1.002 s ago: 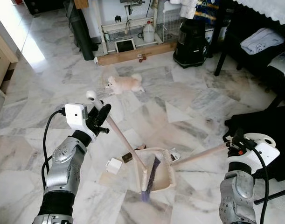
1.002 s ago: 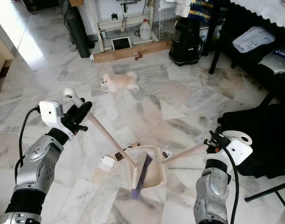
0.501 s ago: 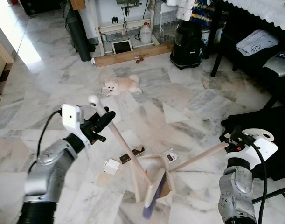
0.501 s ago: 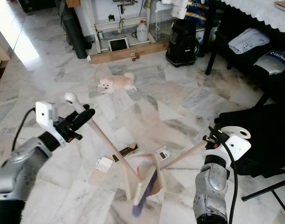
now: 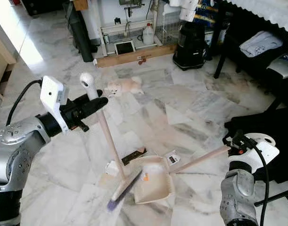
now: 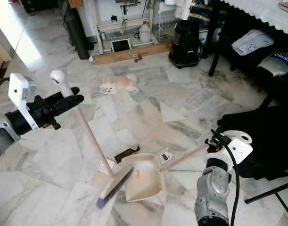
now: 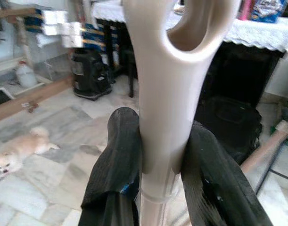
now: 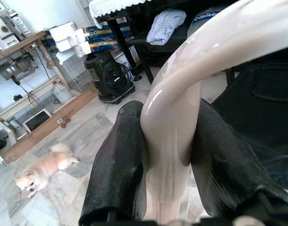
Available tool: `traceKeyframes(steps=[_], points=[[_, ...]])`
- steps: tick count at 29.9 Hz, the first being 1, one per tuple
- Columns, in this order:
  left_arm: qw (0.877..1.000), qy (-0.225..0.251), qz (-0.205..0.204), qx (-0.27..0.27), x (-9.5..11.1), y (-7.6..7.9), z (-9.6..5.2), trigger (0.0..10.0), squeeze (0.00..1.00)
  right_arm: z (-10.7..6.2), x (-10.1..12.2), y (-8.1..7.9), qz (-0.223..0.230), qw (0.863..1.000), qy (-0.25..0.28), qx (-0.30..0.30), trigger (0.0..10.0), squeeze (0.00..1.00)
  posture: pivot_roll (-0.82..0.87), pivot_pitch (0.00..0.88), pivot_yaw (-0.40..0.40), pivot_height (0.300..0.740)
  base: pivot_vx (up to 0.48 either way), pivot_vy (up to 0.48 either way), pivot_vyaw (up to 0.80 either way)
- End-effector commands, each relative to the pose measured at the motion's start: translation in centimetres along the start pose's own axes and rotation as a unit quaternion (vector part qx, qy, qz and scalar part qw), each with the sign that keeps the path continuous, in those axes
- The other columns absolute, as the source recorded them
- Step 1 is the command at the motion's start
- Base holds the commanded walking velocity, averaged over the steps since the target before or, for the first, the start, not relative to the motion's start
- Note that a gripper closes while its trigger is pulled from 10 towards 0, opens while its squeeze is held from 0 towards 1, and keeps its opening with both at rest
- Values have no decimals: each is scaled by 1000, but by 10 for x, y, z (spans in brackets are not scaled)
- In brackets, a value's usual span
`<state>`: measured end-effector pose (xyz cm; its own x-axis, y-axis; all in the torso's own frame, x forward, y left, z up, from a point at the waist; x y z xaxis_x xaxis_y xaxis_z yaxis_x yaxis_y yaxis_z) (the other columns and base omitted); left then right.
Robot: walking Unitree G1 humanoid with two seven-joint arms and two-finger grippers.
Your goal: Sweep floor
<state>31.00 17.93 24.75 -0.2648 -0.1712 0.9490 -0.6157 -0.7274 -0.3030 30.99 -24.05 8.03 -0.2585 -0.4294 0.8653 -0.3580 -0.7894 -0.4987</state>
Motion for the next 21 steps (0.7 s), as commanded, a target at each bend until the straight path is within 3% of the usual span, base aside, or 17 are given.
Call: traceKeyframes(steps=[1, 5, 8, 11, 21], points=[[997, 27, 39, 58, 14, -16, -1, 10000, 0, 2, 4, -7, 11, 1000, 13, 8, 10000, 0, 55, 77, 42, 740, 0, 0, 0], [989, 30, 34, 141, 3, -28, 1, 10000, 0, 2, 4, -6, 10, 1000, 13, 8, 10000, 0, 47, 75, 42, 740, 0, 0, 0], [987, 53, 3, 152, 1, -22, 4, 10000, 0, 3, 5, -5, 8, 1000, 14, 9, 10000, 0, 43, 74, 39, 740, 0, 0, 0], [986, 60, -2, 156, 2, -21, 4, 10000, 0, 4, 6, -5, 8, 1000, 15, 9, 10000, 0, 42, 72, 37, 740, 0, 0, 0], [960, 109, 19, 257, 16, -43, -5, 10000, 0, 4, 5, -6, 9, 1000, 14, 11, 10000, 0, 39, 52, 36, 740, 0, 0, 0]])
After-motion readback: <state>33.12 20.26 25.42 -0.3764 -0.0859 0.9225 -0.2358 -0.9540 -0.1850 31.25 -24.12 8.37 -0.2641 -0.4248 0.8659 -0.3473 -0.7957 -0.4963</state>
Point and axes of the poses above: a point about 5 cm out from each wrist's last joint towards the gripper, its own z axis pointing out of the wrist towards the gripper, its own x axis along the axis of the wrist's last joint, y = z × x, the point moved 3 cm from there along z, pointing out of the wrist towards the gripper, and after that the axes turned 12 degrees about z, right-handed, at the moved point
